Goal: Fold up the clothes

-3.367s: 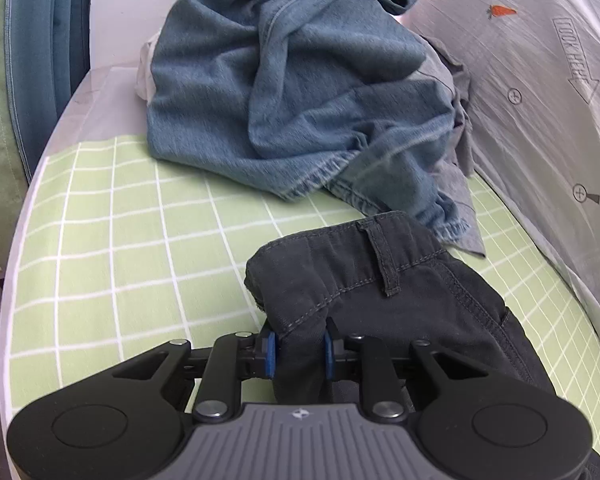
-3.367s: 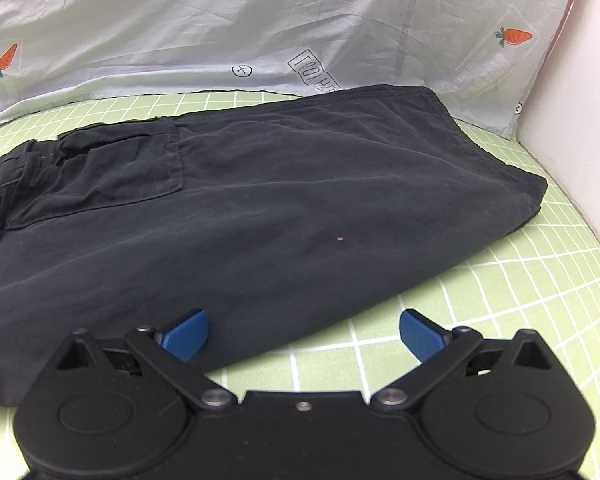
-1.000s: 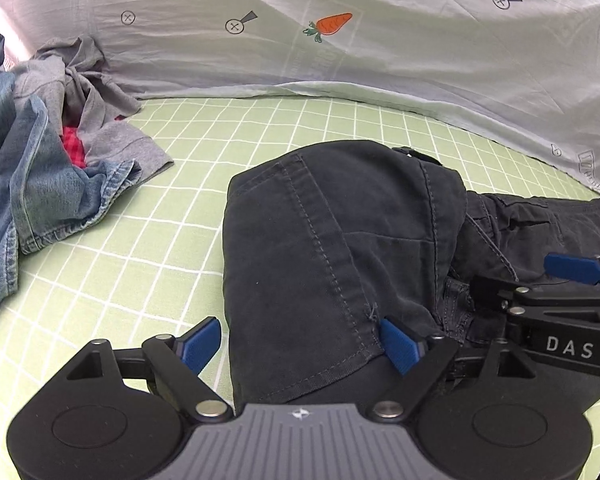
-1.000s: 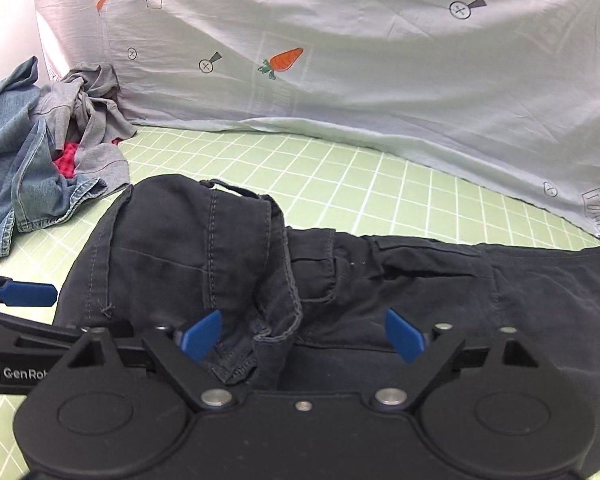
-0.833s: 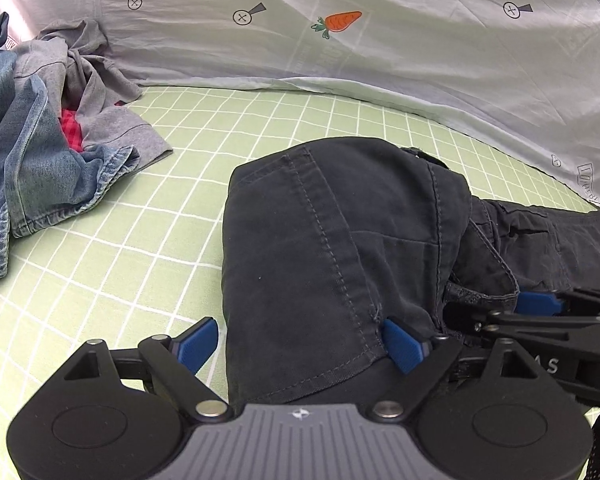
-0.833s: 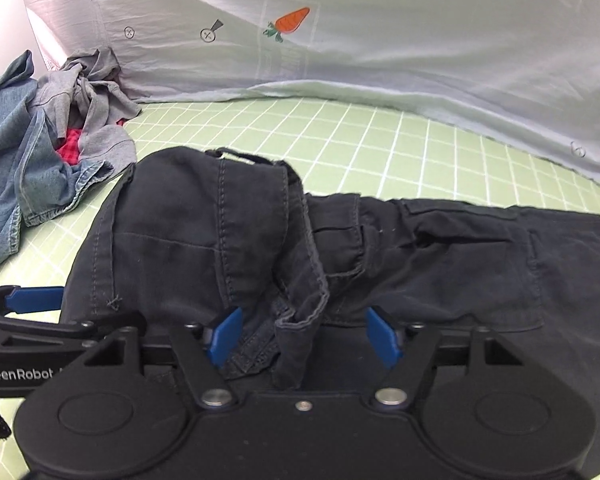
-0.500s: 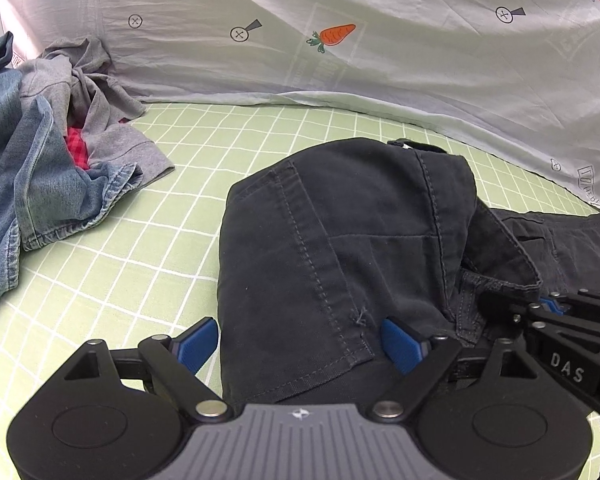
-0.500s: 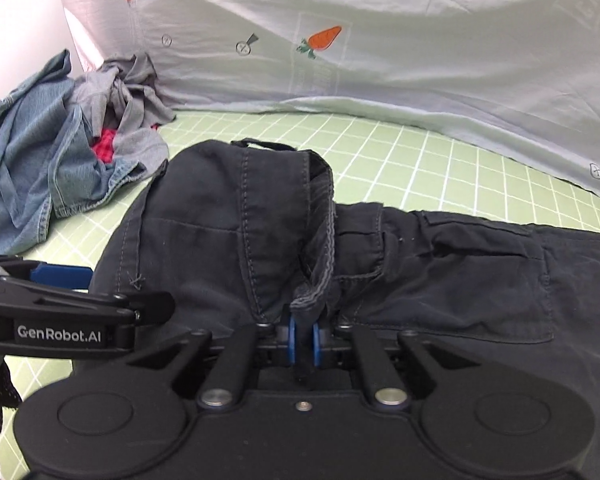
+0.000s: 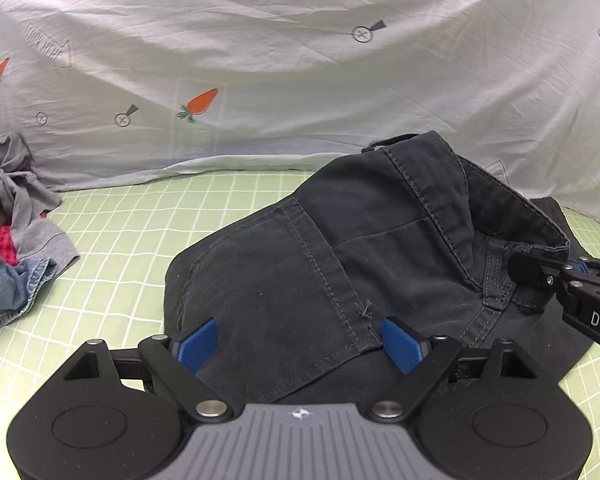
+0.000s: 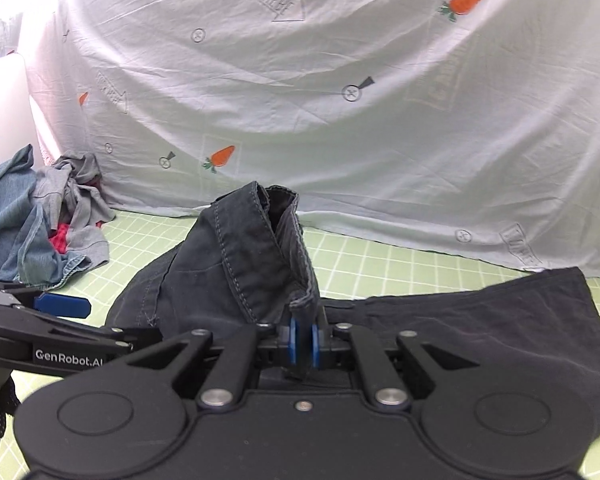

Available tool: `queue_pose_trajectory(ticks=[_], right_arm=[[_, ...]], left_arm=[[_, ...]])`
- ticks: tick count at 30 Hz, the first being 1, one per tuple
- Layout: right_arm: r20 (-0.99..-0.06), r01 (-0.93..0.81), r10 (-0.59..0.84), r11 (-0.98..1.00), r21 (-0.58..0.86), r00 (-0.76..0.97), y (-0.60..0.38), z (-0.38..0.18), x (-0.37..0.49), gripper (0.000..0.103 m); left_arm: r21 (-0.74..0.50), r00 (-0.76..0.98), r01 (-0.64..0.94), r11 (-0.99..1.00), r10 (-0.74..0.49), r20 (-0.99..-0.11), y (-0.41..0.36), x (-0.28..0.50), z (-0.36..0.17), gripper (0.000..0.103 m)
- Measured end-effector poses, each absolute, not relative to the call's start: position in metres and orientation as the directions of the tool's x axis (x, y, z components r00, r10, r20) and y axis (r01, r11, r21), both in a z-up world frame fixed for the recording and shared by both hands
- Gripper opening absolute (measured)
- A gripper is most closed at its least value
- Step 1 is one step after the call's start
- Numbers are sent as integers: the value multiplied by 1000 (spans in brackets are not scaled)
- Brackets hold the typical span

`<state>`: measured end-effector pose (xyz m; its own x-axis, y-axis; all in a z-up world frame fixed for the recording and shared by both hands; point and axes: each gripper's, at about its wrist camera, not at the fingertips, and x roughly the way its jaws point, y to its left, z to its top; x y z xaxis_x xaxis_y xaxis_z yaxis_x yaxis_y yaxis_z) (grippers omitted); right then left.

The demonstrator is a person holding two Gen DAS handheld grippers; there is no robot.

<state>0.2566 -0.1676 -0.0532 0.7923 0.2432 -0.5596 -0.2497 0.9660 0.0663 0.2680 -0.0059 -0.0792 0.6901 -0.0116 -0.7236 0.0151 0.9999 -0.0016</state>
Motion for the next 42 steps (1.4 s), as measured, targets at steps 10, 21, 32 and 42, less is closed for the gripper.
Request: queue_pose_trajectory(ticks=[10,21,32,42], right_arm=[[-774,-174,206,977,125,599,-211,-148,283,10],[-763,-114,140,990,88,632,-235,-151,279,74],[-740,363,-160,924,120,653,-361,-162,251,89],[-730,524,-263,838,152,632,-453,-186,275,89]], left_arm=[[130,579,78,988,61,-813,-64,284,-151,94],[153,529,56,987,100,-843,-66,295,-155,103],[156,505,74,985,98,-857,-66,301,-154,103],[174,478,71,982,119,-870,-69,307,-153,103]])
